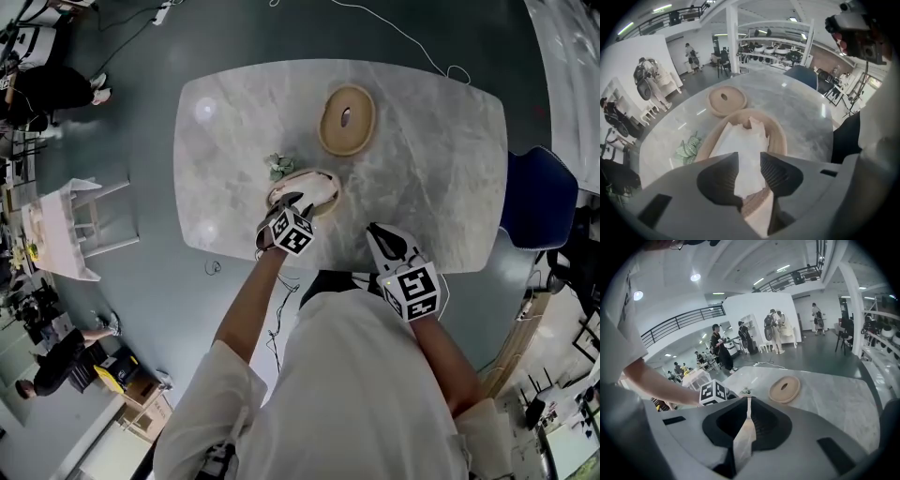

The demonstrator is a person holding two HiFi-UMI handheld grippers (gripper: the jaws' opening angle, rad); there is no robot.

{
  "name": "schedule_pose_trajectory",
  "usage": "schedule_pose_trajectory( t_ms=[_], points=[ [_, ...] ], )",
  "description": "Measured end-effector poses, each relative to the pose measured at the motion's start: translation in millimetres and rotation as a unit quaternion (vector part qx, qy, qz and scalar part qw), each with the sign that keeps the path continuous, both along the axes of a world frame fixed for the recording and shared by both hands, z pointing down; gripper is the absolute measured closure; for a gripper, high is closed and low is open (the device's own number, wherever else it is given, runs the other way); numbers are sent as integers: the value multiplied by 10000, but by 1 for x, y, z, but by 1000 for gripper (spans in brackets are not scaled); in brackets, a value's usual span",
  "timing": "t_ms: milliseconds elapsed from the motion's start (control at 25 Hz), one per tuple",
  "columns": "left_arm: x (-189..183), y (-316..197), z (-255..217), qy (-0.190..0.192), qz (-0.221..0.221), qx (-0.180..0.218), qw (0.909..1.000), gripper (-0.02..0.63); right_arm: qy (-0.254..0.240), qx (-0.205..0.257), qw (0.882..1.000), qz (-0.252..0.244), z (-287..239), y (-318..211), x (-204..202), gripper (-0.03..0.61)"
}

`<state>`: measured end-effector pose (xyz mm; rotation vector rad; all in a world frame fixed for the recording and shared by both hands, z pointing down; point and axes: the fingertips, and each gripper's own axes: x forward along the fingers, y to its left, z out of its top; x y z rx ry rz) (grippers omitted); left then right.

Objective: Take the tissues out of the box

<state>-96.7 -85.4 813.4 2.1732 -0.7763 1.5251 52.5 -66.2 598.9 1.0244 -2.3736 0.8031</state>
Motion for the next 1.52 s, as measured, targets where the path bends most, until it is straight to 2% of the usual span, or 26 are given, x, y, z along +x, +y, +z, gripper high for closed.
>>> schedule_pose_trajectory(
  t_ms=[400, 600, 720, 840, 920, 1200, 1360, 1520],
  points=[
    [13, 0, 32, -76, 207, -441, 9988, 449, -31, -151, 9997, 203, 11, -4, 8, 532],
    [16, -6, 44, -159, 321, -509, 9981, 453, -35, -221, 9993, 297, 17, -6, 16, 532],
    [13, -6, 48, -252, 485, -517, 9972, 484, -59, -268, 9990, 349, 18, -5, 18, 532],
    [13, -2, 43, -255, 611, -465, 9967, 559, -102, -331, 9986, 405, 19, -4, 21, 532],
    [14, 0, 35, -176, 639, -369, 9971, 581, -125, -353, 9983, 442, 19, -4, 23, 532],
    [12, 2, 4, 223, 484, -58, 9986, 594, -180, -283, 9982, 497, 13, -6, 22, 532],
    [7, -1, -15, 451, 198, 169, 9986, 595, -192, -211, 9982, 519, 7, -5, 21, 532],
    [-3, -4, -43, 904, -312, 437, 9945, 595, -173, -103, 9982, 557, -4, -2, 16, 532]
  ],
)
